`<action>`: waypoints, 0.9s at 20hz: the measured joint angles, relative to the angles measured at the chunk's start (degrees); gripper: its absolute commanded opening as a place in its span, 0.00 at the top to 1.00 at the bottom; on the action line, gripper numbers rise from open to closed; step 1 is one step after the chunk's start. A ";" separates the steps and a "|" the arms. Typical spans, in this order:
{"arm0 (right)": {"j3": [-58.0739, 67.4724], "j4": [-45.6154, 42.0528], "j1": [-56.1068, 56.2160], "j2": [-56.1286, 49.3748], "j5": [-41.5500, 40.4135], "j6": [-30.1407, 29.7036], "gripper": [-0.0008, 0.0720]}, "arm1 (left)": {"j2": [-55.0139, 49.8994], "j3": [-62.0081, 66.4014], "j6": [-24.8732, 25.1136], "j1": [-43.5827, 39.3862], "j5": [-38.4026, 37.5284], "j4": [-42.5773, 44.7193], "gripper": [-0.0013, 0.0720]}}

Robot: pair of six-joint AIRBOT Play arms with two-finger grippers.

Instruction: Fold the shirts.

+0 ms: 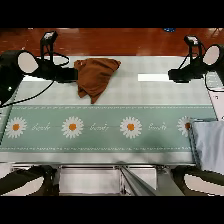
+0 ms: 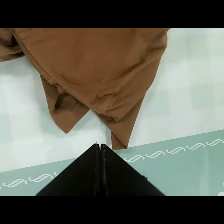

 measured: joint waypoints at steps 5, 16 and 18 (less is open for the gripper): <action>0.00 0.00 0.02 0.00 0.00 0.02 0.96 | 0.00 0.00 -0.02 0.00 0.00 0.00 0.95; 0.00 0.00 0.00 0.00 0.00 0.00 0.96 | 0.00 0.00 0.00 0.00 0.11 0.00 0.95; 0.00 0.04 0.00 0.00 -0.04 0.00 0.96 | -0.13 0.00 0.00 0.00 2.21 0.00 0.95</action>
